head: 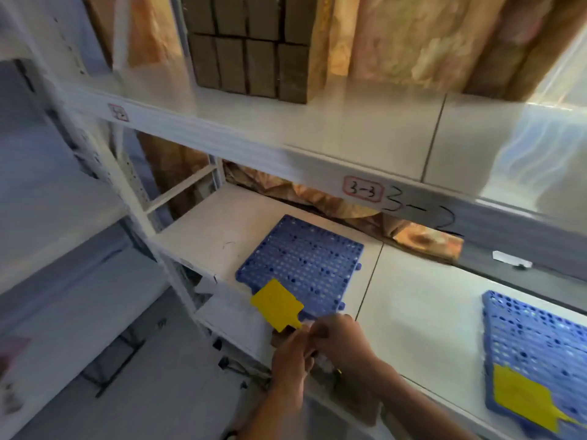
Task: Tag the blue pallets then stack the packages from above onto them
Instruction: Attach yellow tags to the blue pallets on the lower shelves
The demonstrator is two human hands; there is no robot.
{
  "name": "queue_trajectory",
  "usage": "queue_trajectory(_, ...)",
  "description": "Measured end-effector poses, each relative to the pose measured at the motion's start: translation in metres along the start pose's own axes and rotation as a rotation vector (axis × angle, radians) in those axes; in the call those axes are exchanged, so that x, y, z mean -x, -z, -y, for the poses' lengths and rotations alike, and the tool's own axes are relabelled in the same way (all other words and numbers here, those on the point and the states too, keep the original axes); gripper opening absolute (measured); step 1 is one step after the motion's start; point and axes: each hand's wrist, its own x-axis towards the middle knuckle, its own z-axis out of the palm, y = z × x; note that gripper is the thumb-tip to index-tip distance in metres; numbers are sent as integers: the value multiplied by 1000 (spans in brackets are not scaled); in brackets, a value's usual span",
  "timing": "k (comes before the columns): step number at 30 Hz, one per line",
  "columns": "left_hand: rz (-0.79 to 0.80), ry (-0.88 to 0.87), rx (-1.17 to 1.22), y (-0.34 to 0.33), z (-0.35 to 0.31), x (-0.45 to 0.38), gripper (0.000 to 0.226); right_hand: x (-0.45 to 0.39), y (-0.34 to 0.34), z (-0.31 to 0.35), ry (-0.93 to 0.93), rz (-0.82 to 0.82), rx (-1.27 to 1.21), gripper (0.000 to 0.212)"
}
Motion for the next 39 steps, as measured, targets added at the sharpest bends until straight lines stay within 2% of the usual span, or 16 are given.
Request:
queue_trajectory(5, 26, 30, 40, 30, -57, -58, 14, -62, -22, 50, -16, 12, 54, 5)
queue_trajectory(11, 240, 144, -96, 53, -110, -119, 22, -121, -35, 77, -109, -21, 100, 11)
queue_trajectory(14, 267, 172, -164, 74, -132, -137, 23, -144, -36, 71, -141, 2, 175, 17)
queue_trajectory(16, 215, 115, -253, 94, -148, -149, 20, -153, -35, 62, -137, 21, 214, 20)
queue_trajectory(20, 67, -243, -633, 128, -176, -176, 20, -154, -30, 46, -159, 24, 278, 25)
queue_trajectory(25, 61, -439, -878, 131, -193, -202, 24, -158, -33, 44, -134, 72, 299, 24)
queue_trajectory(29, 172, -446, -1023, 127, -192, -212, 31, -164, -38, 40, -178, 63, 308, 21)
queue_trajectory(33, 208, -502, -1070, 125, -190, -215, 33, -164, -40, 33, -222, 20, 298, 25)
queue_trajectory(39, 205, -540, -1060, 122, -190, -218, 32, -155, -43, 31, -239, -11, 275, 45)
